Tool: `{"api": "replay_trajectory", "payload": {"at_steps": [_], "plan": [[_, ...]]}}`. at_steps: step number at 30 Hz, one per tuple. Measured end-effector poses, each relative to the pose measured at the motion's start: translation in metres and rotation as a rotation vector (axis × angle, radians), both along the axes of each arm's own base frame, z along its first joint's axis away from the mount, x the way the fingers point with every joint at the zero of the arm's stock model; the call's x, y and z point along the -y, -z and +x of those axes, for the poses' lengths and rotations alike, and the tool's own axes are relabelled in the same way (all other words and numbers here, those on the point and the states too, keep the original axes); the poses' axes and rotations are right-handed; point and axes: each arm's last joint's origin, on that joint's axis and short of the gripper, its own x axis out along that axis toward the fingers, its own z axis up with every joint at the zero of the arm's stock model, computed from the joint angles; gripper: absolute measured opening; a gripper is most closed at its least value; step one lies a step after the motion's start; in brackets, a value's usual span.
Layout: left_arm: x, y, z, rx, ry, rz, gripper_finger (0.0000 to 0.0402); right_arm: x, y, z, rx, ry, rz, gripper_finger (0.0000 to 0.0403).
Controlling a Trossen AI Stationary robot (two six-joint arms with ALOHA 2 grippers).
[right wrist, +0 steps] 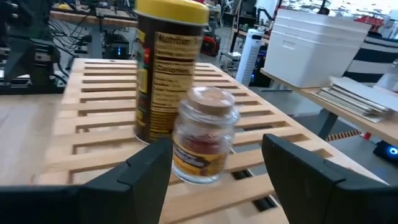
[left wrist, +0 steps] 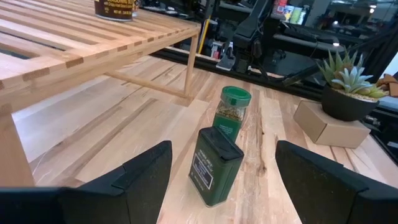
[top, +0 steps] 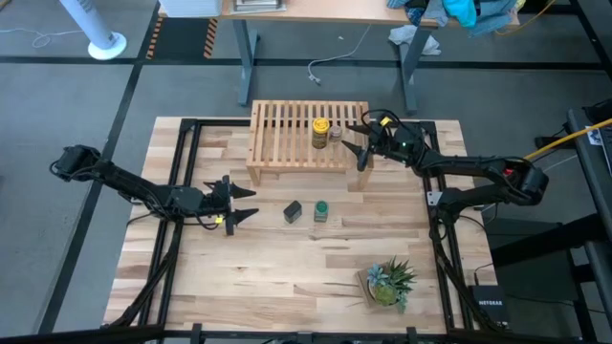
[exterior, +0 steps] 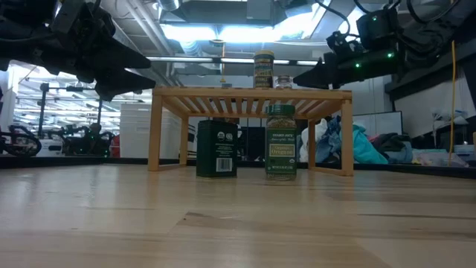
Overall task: Shelf spices
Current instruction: Remove the small brown seasoning bottle from the shelf
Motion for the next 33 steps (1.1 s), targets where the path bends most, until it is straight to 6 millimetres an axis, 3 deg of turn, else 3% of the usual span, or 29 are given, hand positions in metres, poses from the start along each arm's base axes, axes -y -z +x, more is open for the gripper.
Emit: {"api": "replay_trajectory", "payload": {"at_steps": [7,20,33], "plan": [[0.000,0.006,-0.001,-0.063,0.000,0.017,0.0279,0.011,-0.001,-0.009,0.033,-0.076,0.054,0.0253],[-0.002,0.027,-0.009,-0.297,0.000,0.080,0.0279,0.009,-0.003,-0.008,0.042,-0.140,0.038,0.0253],[-0.005,0.045,-0.020,-0.519,0.000,0.139,0.0279,0.035,-0.001,0.026,-0.041,-0.188,0.132,0.0253]]}}
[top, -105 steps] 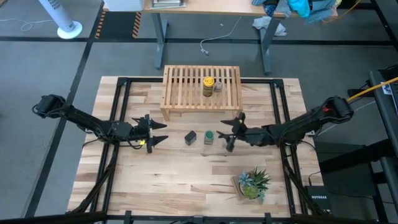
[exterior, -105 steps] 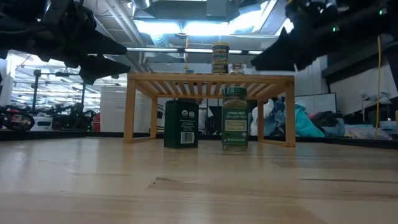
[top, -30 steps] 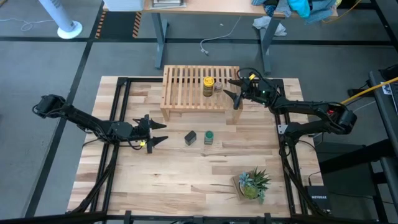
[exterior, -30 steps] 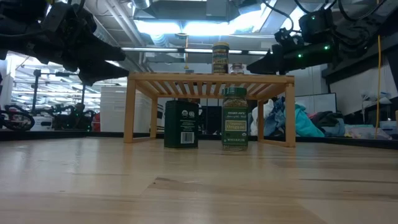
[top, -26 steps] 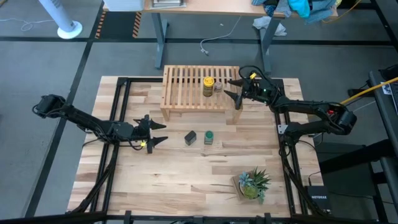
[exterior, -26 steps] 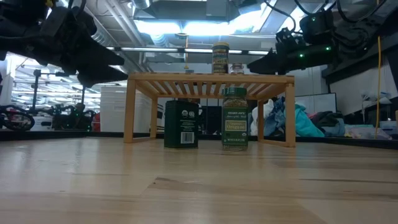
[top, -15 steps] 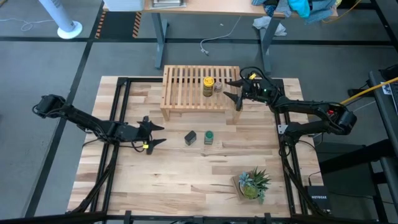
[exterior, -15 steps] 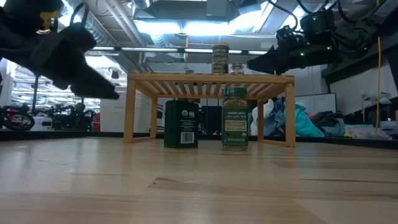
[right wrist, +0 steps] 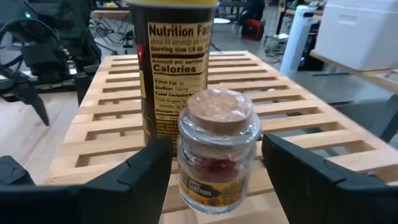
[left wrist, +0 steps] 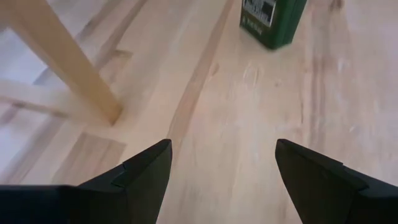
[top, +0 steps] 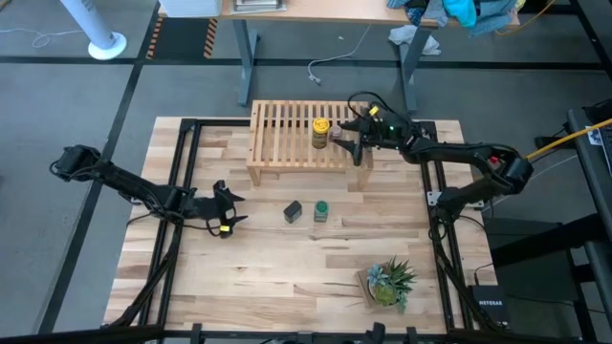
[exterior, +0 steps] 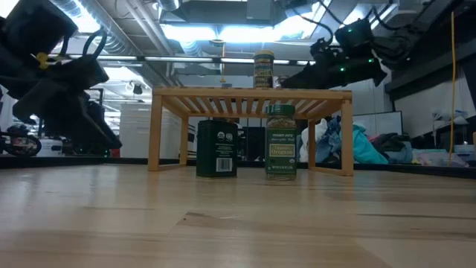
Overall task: Shelf spices
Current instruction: Remove the small brown seasoning bottle from the shelf
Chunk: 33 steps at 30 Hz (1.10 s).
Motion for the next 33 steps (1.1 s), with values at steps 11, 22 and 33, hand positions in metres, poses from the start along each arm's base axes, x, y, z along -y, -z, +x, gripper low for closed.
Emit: {"api": "replay_trajectory", "payload": {"at_steps": [11,22,33], "plan": [[-0.001,0.004,-0.003,-0.050,0.000,0.013,0.0279,0.010,0.009,0.014,-0.024,-0.049,0.061,0.0253],[-0.001,0.004,-0.003,-0.048,0.000,0.013,0.0279,0.011,0.012,0.014,-0.048,-0.020,0.078,0.0198],[-0.001,0.003,-0.003,-0.048,0.000,0.013,0.0279,0.011,0.012,0.014,-0.049,-0.020,0.080,0.0198]]}}
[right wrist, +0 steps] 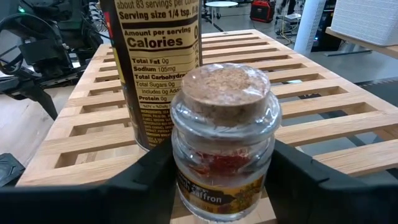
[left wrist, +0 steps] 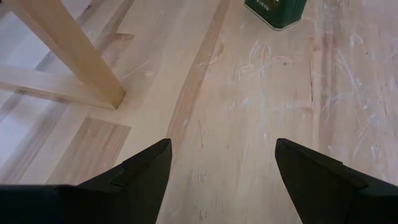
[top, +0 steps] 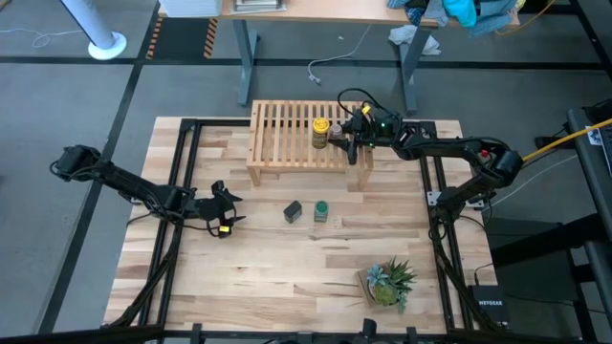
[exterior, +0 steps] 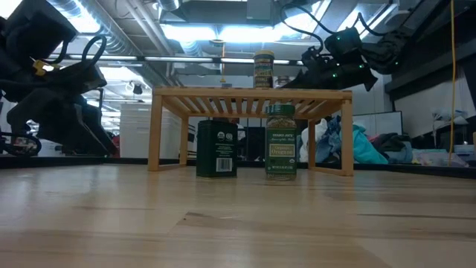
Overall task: Shelf spices
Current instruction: Remove the small brown seasoning bottle from the shelf
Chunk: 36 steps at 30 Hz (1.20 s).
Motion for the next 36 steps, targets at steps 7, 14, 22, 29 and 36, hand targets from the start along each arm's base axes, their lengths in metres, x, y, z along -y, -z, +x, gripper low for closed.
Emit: {"api": "replay_trajectory", "payload": {"at_steps": [7,14,22,29,36], "plan": [[0.000,0.000,0.000,0.000,0.000,0.000,0.0279,-0.003,-0.004,-0.002,0.013,-0.022,0.035,0.0198],[0.000,0.000,0.000,-0.001,0.017,0.020,0.0279,-0.014,-0.030,-0.015,0.044,-0.041,0.022,0.0198],[-0.007,-0.012,0.010,0.140,-0.044,0.049,0.0279,-0.033,-0.056,-0.038,0.032,-0.036,0.027,0.0198],[-0.021,-0.026,0.018,0.263,-0.098,0.118,0.0279,-0.064,-0.061,-0.042,-0.043,-0.107,0.077,0.0198],[-0.026,-0.028,0.019,0.270,-0.110,0.164,0.0279,-0.110,-0.060,-0.032,-0.143,-0.155,0.082,0.0198]]}}
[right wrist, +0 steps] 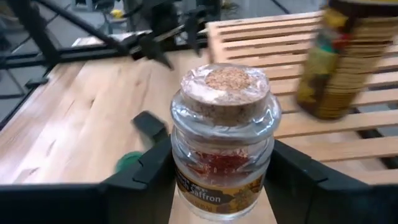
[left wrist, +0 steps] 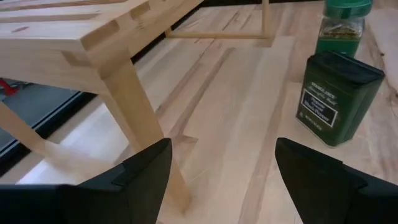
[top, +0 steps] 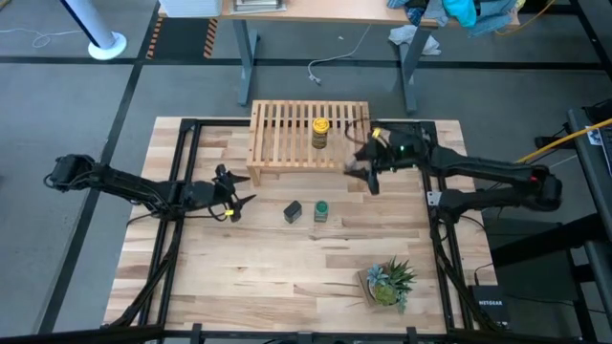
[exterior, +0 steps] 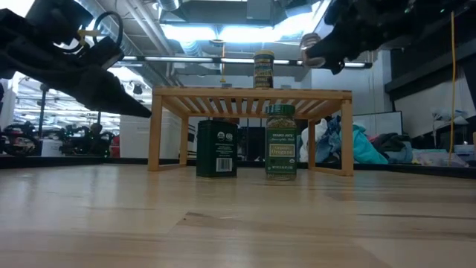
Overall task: Shelf spices
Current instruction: Remove the small brown seasoning bottle from the shelf
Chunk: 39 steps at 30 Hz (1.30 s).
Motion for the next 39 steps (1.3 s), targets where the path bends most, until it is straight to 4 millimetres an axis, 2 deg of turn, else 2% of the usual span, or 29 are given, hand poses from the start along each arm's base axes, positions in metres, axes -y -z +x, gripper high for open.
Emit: {"api": "replay_trajectory", "payload": {"at_steps": [8,13,17,24,28,39], "plan": [[0.001,0.001,0.000,-0.004,0.013,-0.020,0.0279,-0.041,0.012,-0.008,-0.183,0.069,0.062,0.0198],[0.001,0.001,0.000,-0.004,0.025,-0.023,0.0279,-0.061,0.039,-0.020,-0.237,0.111,0.135,0.0198],[0.001,0.001,0.000,-0.004,0.024,-0.023,0.0279,-0.072,0.067,-0.029,-0.174,0.158,0.164,0.0198],[0.001,0.001,0.000,-0.002,0.024,-0.024,0.0279,-0.076,0.118,-0.048,0.035,0.176,0.250,0.0198],[0.001,0.001,0.000,0.002,0.021,-0.031,0.0279,-0.074,0.138,-0.061,0.093,0.216,0.263,0.0198],[0.001,0.000,0.000,0.013,0.016,-0.046,0.0279,-0.075,0.154,-0.054,-0.011,0.230,0.241,0.0198]]}}
